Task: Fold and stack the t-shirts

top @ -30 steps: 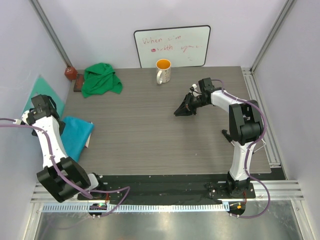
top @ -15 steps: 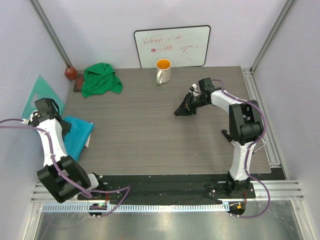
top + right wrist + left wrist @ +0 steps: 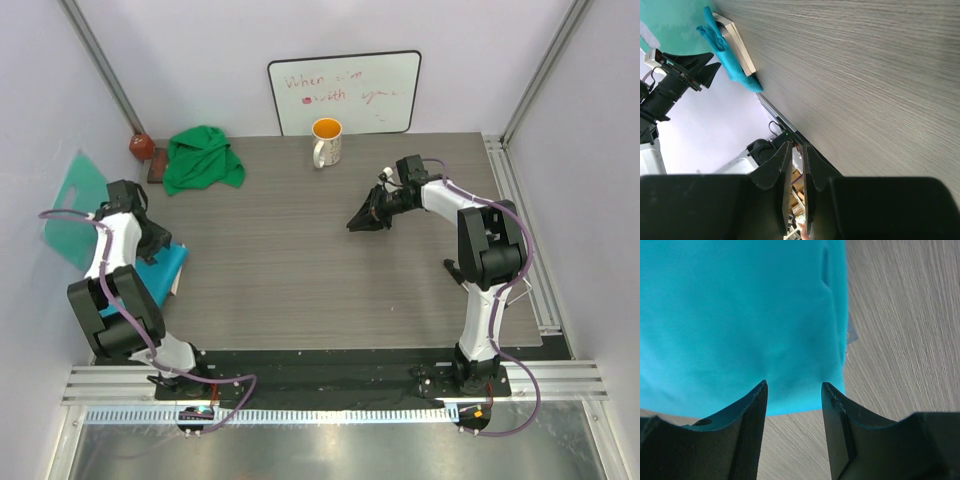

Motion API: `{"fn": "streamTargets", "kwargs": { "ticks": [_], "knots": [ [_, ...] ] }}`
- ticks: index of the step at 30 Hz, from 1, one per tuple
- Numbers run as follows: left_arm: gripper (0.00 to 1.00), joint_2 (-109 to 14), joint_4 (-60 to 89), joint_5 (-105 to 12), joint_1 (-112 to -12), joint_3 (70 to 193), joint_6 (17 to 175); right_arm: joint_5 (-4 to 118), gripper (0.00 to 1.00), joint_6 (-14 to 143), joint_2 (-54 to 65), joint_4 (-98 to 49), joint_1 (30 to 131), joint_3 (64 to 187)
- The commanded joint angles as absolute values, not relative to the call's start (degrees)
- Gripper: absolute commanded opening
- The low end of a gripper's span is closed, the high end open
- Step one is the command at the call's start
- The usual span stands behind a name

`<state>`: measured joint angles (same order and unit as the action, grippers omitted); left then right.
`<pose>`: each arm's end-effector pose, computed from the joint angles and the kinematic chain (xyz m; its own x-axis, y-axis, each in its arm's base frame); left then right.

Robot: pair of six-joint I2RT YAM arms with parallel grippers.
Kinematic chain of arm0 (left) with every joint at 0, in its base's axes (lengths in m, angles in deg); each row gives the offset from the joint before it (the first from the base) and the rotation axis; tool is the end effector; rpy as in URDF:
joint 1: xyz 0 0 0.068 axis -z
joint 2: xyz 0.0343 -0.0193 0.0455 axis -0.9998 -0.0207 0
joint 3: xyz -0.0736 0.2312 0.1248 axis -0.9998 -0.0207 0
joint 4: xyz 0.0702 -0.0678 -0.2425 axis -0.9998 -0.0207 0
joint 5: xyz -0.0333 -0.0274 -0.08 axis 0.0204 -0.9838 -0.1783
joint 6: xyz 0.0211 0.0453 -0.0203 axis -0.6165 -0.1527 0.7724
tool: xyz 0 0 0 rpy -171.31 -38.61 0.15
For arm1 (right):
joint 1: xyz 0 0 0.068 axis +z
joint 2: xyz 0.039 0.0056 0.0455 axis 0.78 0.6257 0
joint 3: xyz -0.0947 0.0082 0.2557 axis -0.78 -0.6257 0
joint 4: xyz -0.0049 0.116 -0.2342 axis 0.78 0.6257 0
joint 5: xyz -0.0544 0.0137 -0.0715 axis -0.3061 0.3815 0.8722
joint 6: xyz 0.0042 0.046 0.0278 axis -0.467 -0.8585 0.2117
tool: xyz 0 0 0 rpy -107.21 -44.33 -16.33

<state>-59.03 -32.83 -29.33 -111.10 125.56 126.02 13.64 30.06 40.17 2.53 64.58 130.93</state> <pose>0.2762 0.1192 0.2440 -0.3480 -0.8515 -0.3922 -0.8867 0.4348 -0.1573 0.3973 0.1224 0.1752 -0.9749 0.1971 0.1034 0.1955 0.5365 0.8209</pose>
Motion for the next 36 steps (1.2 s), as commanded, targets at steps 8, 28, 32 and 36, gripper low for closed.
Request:
{"fn": "streamTargets", "kwargs": {
  "ticks": [8, 28, 32, 36],
  "knots": [
    [0.48, -63.02, -30.97, -27.12, -108.59, 126.49, 126.34, 12.59, 0.19, 28.2, 40.15, 1.72, 64.89, 133.52],
    [0.49, -64.96, -28.42, -35.64, -108.32, 129.21, 122.3, 13.38, 0.19, 28.91, 36.81, 1.63, 64.89, 129.31],
    [0.51, -58.99, -28.33, -35.65, -108.32, 131.14, 122.65, 13.47, 0.19, 28.99, 36.37, 1.54, 64.97, 129.04],
    [0.56, -54.41, -26.23, -33.99, -108.41, 131.41, 121.68, 13.47, 0.2, 28.99, 36.2, 1.54, 64.89, 129.04]
  ]
}}
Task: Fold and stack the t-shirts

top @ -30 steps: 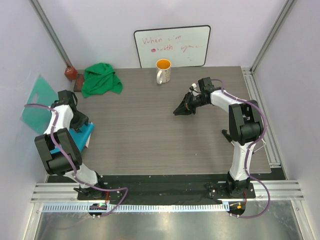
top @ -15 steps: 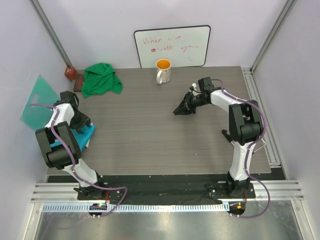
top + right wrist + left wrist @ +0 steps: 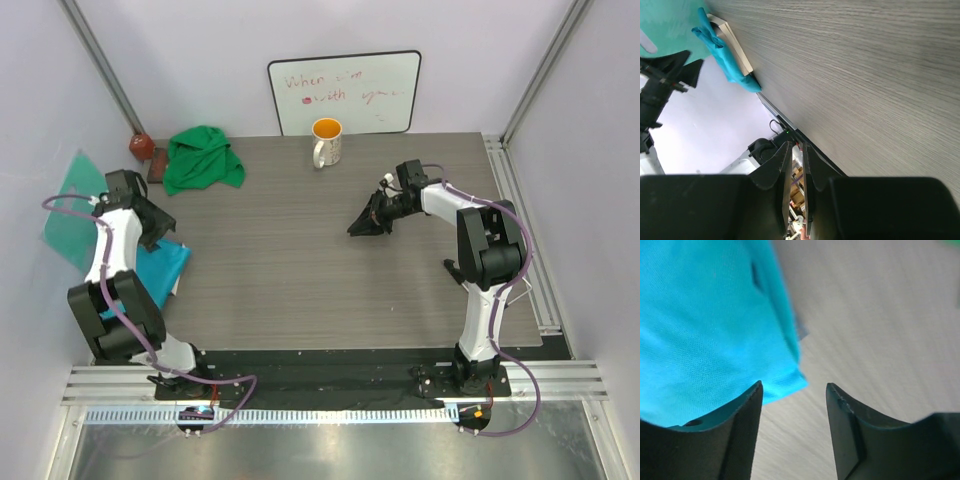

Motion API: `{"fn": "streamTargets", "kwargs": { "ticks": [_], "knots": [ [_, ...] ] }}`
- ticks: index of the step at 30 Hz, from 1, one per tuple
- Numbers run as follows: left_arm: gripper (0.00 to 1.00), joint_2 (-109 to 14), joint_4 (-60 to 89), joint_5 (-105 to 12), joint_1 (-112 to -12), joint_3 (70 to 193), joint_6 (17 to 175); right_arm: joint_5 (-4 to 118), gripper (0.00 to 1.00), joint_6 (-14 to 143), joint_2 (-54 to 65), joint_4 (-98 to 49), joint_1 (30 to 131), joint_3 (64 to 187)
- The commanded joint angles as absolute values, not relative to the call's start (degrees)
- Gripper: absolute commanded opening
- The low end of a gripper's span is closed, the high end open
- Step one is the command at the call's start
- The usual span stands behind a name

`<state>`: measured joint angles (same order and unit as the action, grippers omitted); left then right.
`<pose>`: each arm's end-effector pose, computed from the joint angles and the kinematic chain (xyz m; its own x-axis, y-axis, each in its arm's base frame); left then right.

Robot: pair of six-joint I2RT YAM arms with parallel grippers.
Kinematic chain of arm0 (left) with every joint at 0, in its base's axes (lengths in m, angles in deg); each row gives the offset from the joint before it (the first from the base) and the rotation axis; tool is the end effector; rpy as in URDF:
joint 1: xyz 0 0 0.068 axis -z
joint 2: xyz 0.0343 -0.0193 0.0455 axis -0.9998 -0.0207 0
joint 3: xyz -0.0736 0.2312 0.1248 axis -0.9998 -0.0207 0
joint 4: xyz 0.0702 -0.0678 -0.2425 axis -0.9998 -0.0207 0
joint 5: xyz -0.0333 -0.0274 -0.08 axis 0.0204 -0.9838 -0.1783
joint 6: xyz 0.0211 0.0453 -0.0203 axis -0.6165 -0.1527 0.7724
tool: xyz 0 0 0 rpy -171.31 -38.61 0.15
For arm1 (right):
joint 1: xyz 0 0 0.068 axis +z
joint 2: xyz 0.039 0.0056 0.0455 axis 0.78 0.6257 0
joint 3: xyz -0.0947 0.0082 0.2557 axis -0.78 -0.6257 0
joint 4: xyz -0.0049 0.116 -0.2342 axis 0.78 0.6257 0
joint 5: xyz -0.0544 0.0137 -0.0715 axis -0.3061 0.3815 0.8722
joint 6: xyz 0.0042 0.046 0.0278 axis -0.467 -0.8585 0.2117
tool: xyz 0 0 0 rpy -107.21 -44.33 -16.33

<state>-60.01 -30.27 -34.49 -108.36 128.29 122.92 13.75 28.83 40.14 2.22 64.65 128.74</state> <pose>0.2948 0.1072 0.2551 -0.4267 -0.8107 -0.4008 -0.8032 0.5434 -0.2440 0.3909 0.1213 0.1650 -0.9664 0.2095 0.1491 0.2414 0.5397 0.8065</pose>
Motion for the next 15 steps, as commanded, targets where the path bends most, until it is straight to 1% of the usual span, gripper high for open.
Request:
{"fn": "streamTargets", "kwargs": {
  "ticks": [1, 3, 7, 9, 11, 15],
  "knots": [
    [0.56, -54.49, -26.48, -33.63, -108.41, 131.59, 121.42, 13.3, 0.19, 28.91, 36.2, 1.54, 64.97, 129.04],
    [0.55, -55.54, -28.41, -32.92, -108.41, 133.25, 120.98, 13.29, 0.2, 28.99, 36.28, 1.45, 64.97, 128.78],
    [0.49, -57.75, -35.17, -31.17, -108.32, 134.41, 120.89, 13.38, 0.19, 29.17, 35.85, 1.28, 64.97, 128.16],
    [0.48, -56.61, -35.45, -30.29, -108.41, 132.74, 120.45, 13.47, 0.19, 29.34, 35.49, 1.19, 64.97, 127.73],
    [0.51, -54.15, -34.58, -29.06, -108.41, 129.4, 120.01, 13.38, 0.19, 29.61, 35.41, 1.1, 64.97, 127.28],
    [0.52, -53.26, -33.43, -27.03, -108.41, 125.44, 118.79, 13.3, 0.2, 29.79, 35.84, 0.84, 64.97, 126.32]
  ]
}}
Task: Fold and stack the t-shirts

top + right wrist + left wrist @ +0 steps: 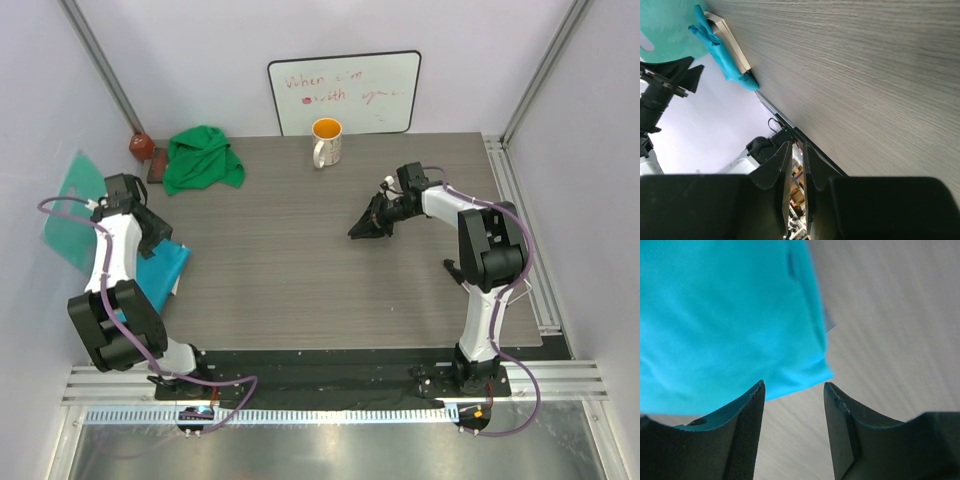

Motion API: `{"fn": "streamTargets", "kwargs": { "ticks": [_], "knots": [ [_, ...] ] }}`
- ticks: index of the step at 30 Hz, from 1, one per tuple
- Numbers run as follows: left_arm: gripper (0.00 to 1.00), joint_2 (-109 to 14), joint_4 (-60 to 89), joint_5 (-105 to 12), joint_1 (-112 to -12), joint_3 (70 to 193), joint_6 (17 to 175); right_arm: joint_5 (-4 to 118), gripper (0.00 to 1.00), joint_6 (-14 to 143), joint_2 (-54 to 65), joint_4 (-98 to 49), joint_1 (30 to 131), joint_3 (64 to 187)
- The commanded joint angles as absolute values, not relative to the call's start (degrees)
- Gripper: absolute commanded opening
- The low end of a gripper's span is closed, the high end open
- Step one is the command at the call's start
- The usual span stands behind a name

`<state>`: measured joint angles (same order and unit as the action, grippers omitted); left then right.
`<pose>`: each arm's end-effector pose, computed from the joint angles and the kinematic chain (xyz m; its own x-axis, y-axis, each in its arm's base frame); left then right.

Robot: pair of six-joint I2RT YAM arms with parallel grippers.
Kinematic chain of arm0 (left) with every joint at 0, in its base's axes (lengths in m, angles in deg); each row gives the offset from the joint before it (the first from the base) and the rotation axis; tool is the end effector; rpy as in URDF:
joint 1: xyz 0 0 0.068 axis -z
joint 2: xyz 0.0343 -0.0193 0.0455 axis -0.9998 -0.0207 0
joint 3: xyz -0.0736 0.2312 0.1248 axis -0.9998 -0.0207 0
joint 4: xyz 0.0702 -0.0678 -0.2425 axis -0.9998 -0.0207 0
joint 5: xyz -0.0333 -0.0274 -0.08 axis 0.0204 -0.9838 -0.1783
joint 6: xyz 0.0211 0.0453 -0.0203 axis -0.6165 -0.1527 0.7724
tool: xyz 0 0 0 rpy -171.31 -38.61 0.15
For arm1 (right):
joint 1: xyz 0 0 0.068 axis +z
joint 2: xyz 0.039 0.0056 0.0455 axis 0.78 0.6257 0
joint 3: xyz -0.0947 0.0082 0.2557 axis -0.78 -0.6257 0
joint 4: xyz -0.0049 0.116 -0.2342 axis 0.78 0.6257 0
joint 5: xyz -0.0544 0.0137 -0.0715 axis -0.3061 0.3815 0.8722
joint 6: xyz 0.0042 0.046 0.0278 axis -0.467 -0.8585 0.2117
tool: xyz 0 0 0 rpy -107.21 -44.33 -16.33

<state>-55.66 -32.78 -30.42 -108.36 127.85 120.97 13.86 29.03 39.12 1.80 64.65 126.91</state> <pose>0.2783 0.1040 0.2724 -0.4263 -0.7774 -0.4624 -0.8069 0.5579 -0.1941 0.3848 0.1199 0.1634 -0.9661 0.2089 0.1516 0.2435 0.5428 0.8038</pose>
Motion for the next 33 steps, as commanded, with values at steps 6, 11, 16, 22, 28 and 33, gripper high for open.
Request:
{"fn": "streamTargets", "kwargs": {
  "ticks": [6, 11, 16, 22, 28, 33],
  "knots": [
    [0.46, -59.14, -35.01, -24.75, -108.41, 124.03, 118.43, 13.03, 0.19, 29.52, 36.37, 0.84, 64.89, 127.02],
    [0.45, -62.84, -33.34, -24.22, -108.41, 122.53, 118.43, 12.94, 0.19, 29.26, 36.9, 0.75, 64.97, 127.63],
    [0.46, -68.62, -32.64, -24.05, -108.41, 124.64, 118.87, 12.59, 0.19, 29.0, 38.21, 0.92, 64.97, 128.69],
    [0.46, -72.95, -32.64, -22.46, -108.41, 128.24, 120.27, 12.5, 0.2, 28.38, 38.83, 0.92, 65.06, 130.27],
    [0.47, -75.23, -33.51, -22.19, -108.32, 132.72, 121.42, 12.5, 0.19, 28.29, 39.1, 0.92, 64.89, 129.92],
    [0.47, -76.03, -33.87, -23.51, -108.24, 134.84, 123.17, 12.5, 0.19, 28.47, 39.19, 0.92, 64.97, 129.74]
  ]
}}
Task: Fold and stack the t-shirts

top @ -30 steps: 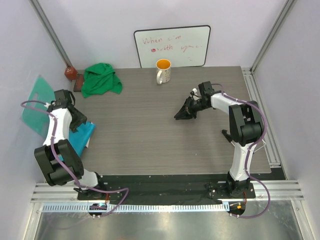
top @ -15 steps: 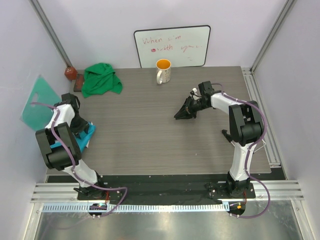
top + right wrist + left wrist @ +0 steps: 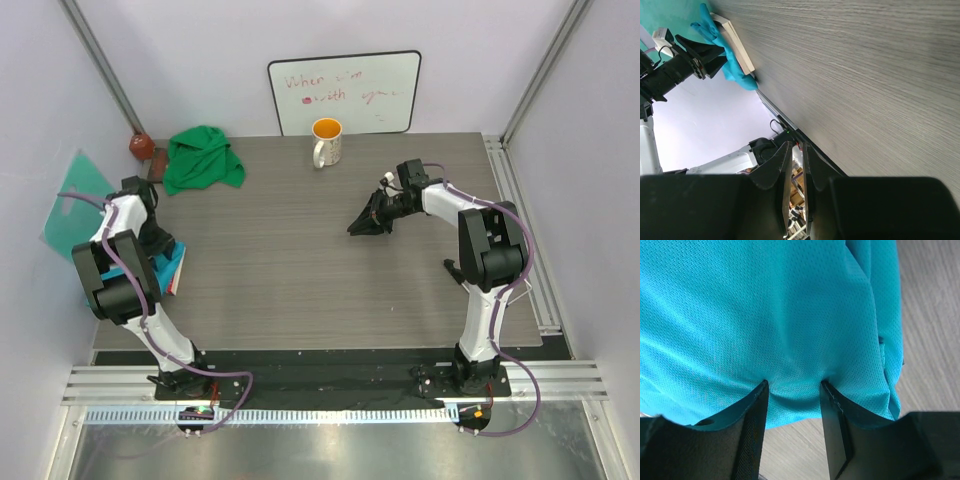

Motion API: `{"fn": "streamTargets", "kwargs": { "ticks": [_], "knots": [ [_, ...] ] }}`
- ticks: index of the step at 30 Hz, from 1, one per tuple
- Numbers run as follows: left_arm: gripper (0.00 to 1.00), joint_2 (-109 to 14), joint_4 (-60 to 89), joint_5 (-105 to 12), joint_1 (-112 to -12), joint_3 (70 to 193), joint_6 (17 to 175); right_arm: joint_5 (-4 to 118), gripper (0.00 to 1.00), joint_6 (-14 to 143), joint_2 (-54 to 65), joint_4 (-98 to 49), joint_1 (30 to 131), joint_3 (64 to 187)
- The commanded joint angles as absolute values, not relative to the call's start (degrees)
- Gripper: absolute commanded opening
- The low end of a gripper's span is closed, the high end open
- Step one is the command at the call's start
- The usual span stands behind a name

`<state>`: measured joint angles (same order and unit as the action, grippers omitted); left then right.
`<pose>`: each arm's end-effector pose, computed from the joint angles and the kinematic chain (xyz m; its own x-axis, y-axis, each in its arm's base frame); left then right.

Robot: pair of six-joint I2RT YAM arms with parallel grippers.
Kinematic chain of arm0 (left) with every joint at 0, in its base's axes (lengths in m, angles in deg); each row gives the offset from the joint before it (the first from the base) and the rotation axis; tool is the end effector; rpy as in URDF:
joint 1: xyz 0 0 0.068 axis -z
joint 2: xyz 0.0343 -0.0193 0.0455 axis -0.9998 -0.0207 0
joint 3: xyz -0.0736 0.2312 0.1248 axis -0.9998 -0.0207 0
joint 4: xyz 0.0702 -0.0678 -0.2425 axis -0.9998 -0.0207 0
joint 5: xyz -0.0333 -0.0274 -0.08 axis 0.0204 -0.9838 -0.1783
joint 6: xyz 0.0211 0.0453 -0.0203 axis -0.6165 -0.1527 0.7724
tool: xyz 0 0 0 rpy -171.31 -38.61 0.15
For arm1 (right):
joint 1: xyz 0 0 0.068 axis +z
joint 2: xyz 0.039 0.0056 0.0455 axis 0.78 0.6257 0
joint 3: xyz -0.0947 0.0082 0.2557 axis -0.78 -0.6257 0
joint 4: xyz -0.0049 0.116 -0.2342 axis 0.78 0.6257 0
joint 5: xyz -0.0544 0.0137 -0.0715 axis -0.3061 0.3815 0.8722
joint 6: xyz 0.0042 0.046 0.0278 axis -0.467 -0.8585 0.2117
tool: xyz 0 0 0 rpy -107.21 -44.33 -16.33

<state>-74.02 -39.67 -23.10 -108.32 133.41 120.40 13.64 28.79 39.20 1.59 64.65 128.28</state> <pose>0.3152 0.1215 0.2008 -0.5392 -0.7926 -0.2847 -0.8399 0.5309 0.1125 0.3894 0.1211 0.1697 -0.9690 0.2082 0.1331 0.2267 0.5347 0.8141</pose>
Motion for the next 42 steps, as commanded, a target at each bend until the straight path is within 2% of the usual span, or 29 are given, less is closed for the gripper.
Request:
{"fn": "streamTargets", "kwargs": {
  "ticks": [1, 8, 14, 20, 26, 29, 32, 35, 38, 42],
  "knots": [
    [0.47, -76.03, -33.69, -23.69, -108.32, 135.01, 123.44, 12.42, 0.19, 28.47, 39.19, 0.84, 64.97, 129.83],
    [0.48, -75.42, -33.78, -25.18, -107.97, 135.2, 123.7, 12.5, 0.19, 28.82, 38.66, 0.84, 64.97, 128.69],
    [0.52, -69.35, -31.58, -27.2, -107.8, 133.96, 122.83, 12.5, 0.2, 29.08, 38.66, 0.84, 64.97, 128.07],
    [0.54, -60.83, -31.32, -35.11, -107.53, 136.6, 123.0, 11.45, 0.2, 28.99, 38.48, 0.84, 64.97, 127.98],
    [0.56, -53.53, -30.7, -38.09, -103.15, 138.35, 122.21, 11.71, 0.19, 28.99, 38.66, 0.58, 65.06, 128.07],
    [0.56, -53.26, -32.11, -41.35, -95.95, 139.67, 121.77, 11.89, 0.2, 28.99, 39.01, 0.4, 65.41, 128.16],
    [0.57, -53.52, -30.97, -41.97, -80.79, 137.92, 121.95, 12.15, 0.2, 28.73, 39.71, 0.05, 66.11, 128.34],
    [0.56, -55.53, -27.64, -41.88, -70.75, 134.85, 121.86, 12.33, 0.2, 28.82, 40.24, 0.13, 67.34, 129.3],
    [0.56, -58.44, -26.75, -42.41, -65.37, 134.66, 122.47, 12.42, 0.2, 28.99, 40.06, 0.05, 68.05, 129.83],
    [0.56, -61.6, -26.84, -43.02, -63.06, 136.42, 122.21, 12.59, 0.2, 29.26, 39.8, 0.13, 67.96, 129.22]
  ]
}}
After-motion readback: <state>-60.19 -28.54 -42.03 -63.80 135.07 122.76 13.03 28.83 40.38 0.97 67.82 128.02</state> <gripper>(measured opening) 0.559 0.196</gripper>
